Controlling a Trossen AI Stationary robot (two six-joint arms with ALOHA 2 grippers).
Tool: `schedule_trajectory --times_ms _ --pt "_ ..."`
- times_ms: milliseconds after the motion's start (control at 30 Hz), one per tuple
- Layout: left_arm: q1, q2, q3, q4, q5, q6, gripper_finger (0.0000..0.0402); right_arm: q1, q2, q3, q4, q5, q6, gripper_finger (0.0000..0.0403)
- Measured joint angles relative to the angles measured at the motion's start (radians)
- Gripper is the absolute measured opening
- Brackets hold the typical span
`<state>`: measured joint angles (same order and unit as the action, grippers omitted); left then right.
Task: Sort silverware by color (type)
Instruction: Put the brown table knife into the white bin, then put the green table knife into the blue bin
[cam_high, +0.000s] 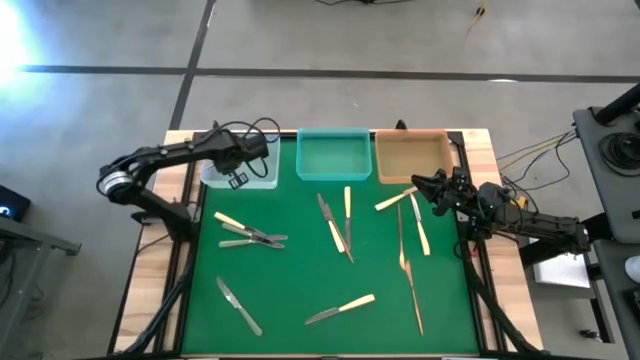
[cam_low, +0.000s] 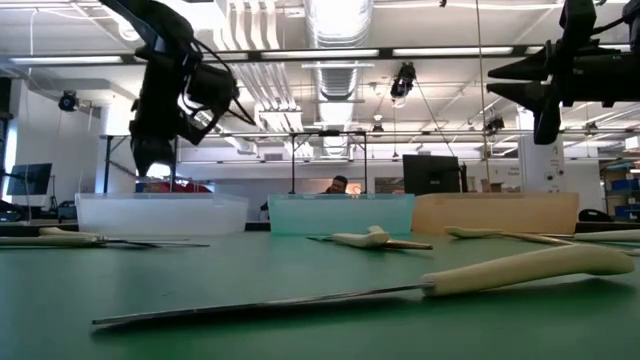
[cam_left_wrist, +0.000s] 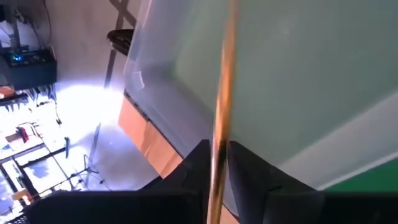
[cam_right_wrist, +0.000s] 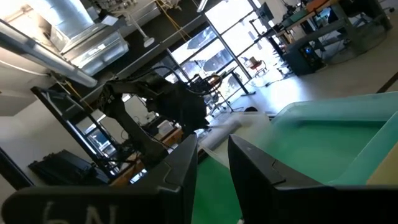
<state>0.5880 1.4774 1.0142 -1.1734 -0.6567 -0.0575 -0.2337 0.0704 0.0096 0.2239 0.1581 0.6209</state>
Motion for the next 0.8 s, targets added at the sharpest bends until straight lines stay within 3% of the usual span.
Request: schedule_trajectory --times_ms 333,400,600,800 --pt "0.006 0.049 0.003 0.02 0.003 0.022 0.0072 0.0 0.0 0.0 -0.004 0.0 0.0 0.0082" --pt "0.004 0.043 0.007 0.016 0.042 0.007 0.008 0.0 0.0 0.0 -0.005 0.0 0.0 0.0082" --pt "-0.021 0.015 0.093 -0.021 0.337 -0.047 0.009 0.0 0.0 0.0 -0.006 0.0 0.0 0.0082" --pt "-0.168 -0.003 0.248 -0.179 0.682 -0.071 0.009 0.0 0.001 0.0 -0.006 0.0 0.0 0.0082"
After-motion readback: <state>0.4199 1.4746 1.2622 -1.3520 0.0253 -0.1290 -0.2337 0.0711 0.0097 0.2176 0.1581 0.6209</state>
